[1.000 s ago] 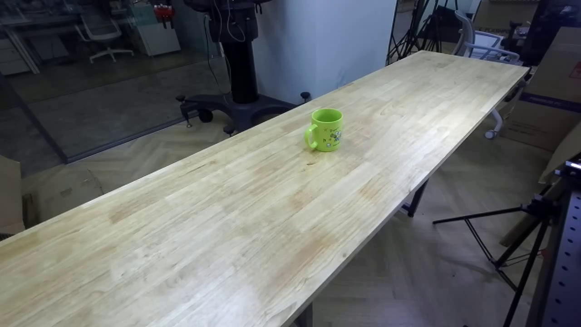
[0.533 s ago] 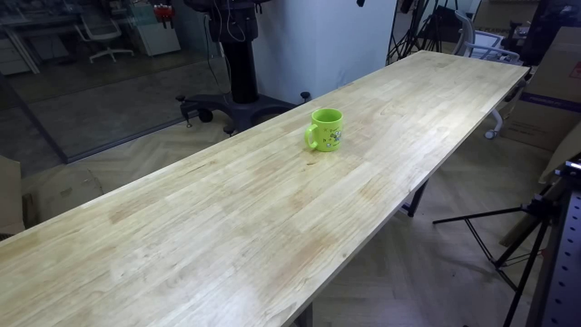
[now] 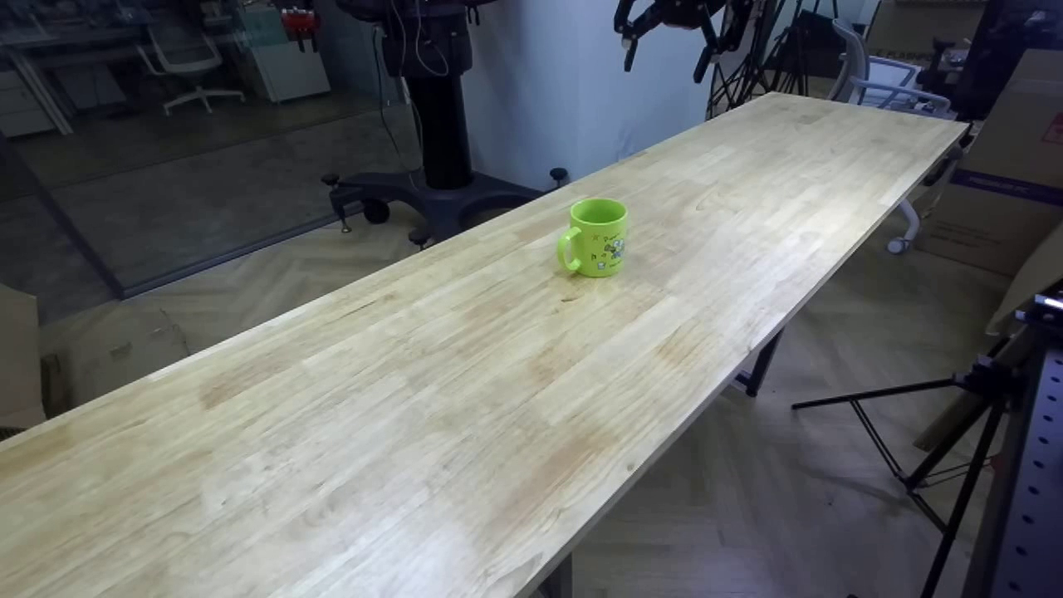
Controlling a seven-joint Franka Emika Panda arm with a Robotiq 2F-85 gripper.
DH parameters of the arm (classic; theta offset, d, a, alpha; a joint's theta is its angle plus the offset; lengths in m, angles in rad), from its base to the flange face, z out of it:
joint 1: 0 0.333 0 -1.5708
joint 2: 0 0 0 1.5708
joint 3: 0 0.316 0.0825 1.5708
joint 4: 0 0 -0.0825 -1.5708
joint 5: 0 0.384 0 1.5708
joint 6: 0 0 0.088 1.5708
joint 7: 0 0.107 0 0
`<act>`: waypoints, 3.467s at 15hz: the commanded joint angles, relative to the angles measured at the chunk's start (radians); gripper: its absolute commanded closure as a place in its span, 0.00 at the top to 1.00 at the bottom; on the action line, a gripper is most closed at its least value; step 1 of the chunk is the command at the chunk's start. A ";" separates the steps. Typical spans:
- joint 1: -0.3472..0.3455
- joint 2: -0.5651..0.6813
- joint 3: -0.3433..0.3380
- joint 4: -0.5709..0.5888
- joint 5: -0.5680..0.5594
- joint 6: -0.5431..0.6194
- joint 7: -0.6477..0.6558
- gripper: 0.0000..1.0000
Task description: Put the paper glue in the mug
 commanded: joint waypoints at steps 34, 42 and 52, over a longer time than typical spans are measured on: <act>-0.073 0.761 0.004 0.820 0.079 -0.448 -0.085 1.00; -0.077 0.849 0.012 0.898 0.052 -0.421 -0.086 1.00; -0.090 0.892 0.046 0.915 0.090 -0.264 -0.063 0.60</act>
